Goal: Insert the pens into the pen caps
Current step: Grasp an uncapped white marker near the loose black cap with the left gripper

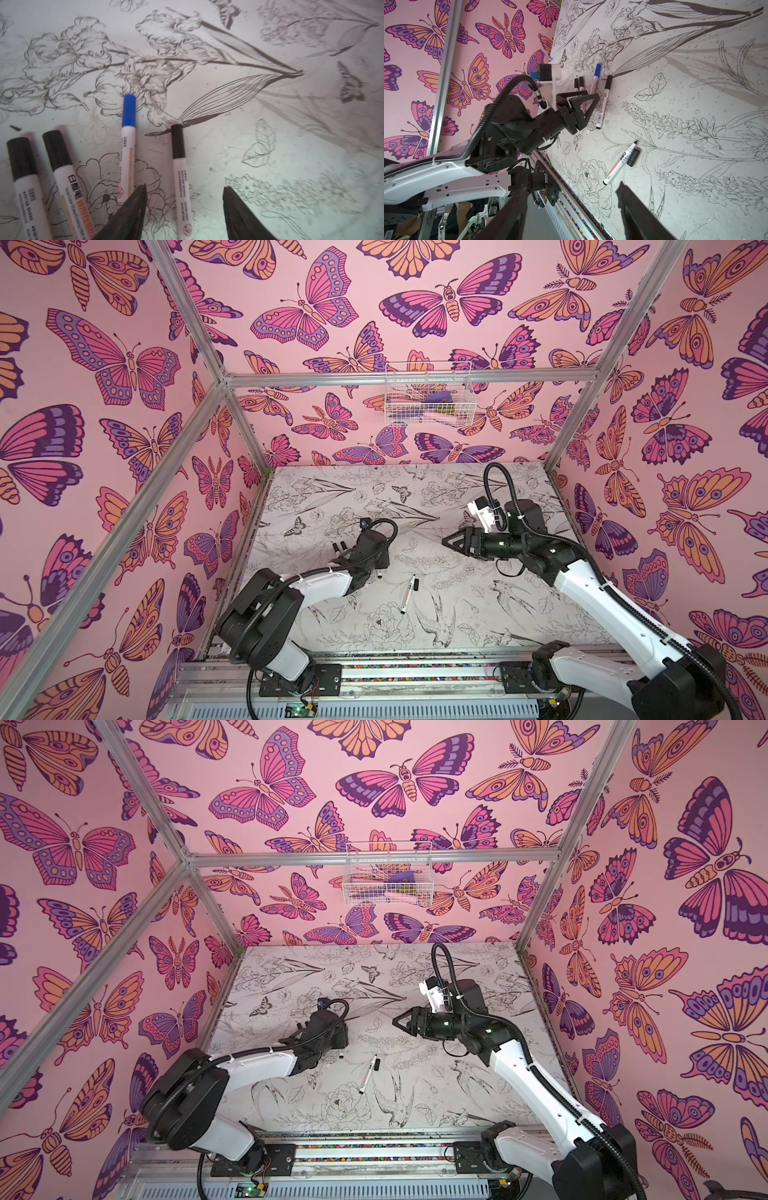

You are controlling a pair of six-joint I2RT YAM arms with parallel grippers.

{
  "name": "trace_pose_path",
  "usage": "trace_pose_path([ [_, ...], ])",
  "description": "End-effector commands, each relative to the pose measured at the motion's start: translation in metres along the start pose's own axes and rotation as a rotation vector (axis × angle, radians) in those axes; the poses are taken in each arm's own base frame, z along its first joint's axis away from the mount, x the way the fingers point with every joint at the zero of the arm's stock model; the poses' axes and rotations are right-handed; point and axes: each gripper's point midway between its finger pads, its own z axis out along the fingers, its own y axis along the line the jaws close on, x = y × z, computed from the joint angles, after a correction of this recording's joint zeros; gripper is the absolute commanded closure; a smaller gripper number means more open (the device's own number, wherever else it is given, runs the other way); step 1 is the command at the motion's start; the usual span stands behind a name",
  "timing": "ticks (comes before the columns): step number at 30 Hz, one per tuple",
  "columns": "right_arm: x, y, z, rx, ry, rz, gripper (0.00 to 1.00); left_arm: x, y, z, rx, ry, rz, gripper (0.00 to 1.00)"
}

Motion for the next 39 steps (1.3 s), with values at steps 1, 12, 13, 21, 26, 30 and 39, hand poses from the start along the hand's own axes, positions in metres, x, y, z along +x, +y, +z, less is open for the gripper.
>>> trace_pose_path([
  [1,0.001,-0.006,0.000,0.027,0.003,-0.016,0.30,0.010,-0.032,-0.022,0.174,0.058,0.125,0.38],
  [12,-0.002,-0.020,0.005,0.086,0.004,0.007,0.31,0.116,-0.099,-0.050,0.387,0.439,0.540,0.35],
  [13,-0.003,-0.019,0.005,0.084,0.005,0.005,0.31,0.119,-0.098,-0.047,0.360,0.453,0.541,0.36],
  [21,-0.002,-0.017,0.003,0.081,0.008,-0.010,0.32,0.144,-0.070,-0.034,0.137,0.560,0.586,0.41],
  [26,0.001,-0.020,0.004,0.084,0.012,-0.003,0.33,0.156,-0.059,-0.032,0.079,0.618,0.609,0.54],
  [30,0.000,-0.020,0.004,0.085,0.007,-0.004,0.33,0.158,-0.054,-0.030,0.049,0.630,0.601,0.79],
  [39,0.000,-0.019,0.005,0.072,0.005,0.004,0.33,0.110,-0.057,-0.037,0.063,0.511,0.466,1.00],
])
